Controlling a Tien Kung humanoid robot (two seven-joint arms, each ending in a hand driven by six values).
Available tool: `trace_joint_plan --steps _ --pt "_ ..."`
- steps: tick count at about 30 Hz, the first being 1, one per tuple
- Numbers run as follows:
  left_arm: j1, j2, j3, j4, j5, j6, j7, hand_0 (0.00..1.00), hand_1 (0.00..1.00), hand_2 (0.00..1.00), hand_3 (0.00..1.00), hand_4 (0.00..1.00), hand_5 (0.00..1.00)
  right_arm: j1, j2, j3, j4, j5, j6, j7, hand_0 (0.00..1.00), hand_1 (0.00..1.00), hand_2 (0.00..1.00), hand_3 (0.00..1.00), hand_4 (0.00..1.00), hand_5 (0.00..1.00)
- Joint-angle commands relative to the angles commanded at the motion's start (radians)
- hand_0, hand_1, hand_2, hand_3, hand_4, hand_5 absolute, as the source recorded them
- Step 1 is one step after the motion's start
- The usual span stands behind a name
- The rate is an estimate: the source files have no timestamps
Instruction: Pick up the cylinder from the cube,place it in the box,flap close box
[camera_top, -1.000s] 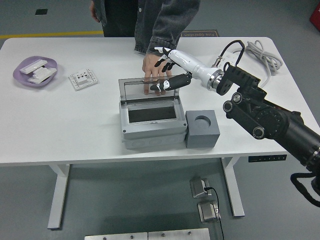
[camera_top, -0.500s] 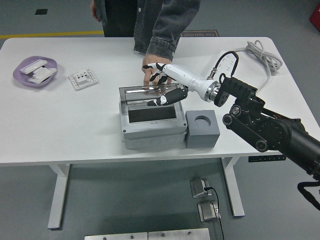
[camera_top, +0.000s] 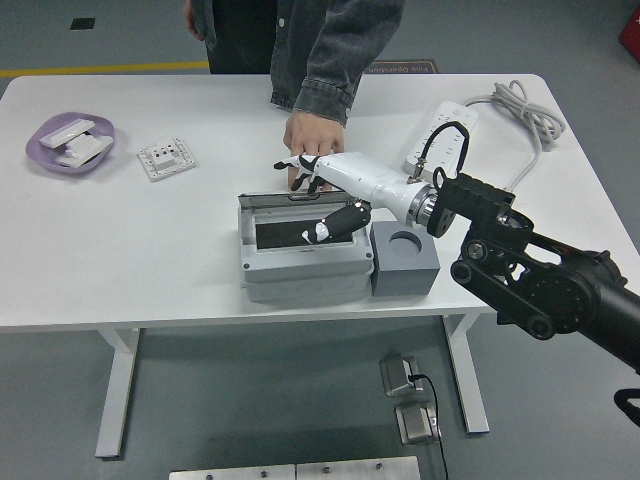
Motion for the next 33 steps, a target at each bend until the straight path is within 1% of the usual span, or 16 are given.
trace_joint_plan --steps 6,14,17,24,28,33 --pt "0.004 -0.002 -0.001 0.0 0.0 0.0 0.001 0.893 0.801 0.861 0.929 0.914 0.745 -0.034 -0.001 0.002 0.042 -0.033 0.005 -0.018 0.617 0.56 0.669 0.917 0.975 0.451" --pt "0.006 -0.004 -0.003 0.0 0.0 0.001 0.002 0.893 0.801 0.861 0.929 0.914 0.743 -0.076 -0.001 0.001 0.071 -0.067 0.01 -0.033 0.611 0.56 0.672 0.918 0.968 0.451" --pt "0.006 -0.004 -0.003 0.0 0.001 0.001 0.003 0.893 0.801 0.861 0.929 0.914 0.743 -0.086 -0.003 0.015 0.077 -0.069 0.012 -0.035 0.611 0.56 0.672 0.918 0.968 0.451" --pt "0.007 -0.003 -0.005 0.0 0.002 0.002 0.003 0.893 0.799 0.86 0.928 0.914 0.743 -0.108 -0.01 0.044 0.067 -0.068 0.015 -0.038 0.606 0.558 0.672 0.92 0.965 0.456" --pt "0.009 -0.005 -0.003 0.0 0.0 0.001 0.004 0.892 0.797 0.86 0.928 0.914 0.743 -0.129 -0.017 0.079 0.081 -0.076 0.019 -0.041 0.597 0.552 0.673 0.921 0.956 0.46" --pt "0.01 -0.005 -0.003 0.0 0.0 0.002 0.003 0.892 0.797 0.86 0.928 0.914 0.743 -0.167 -0.031 0.166 0.133 -0.098 0.034 -0.054 0.598 0.551 0.673 0.921 0.95 0.464"
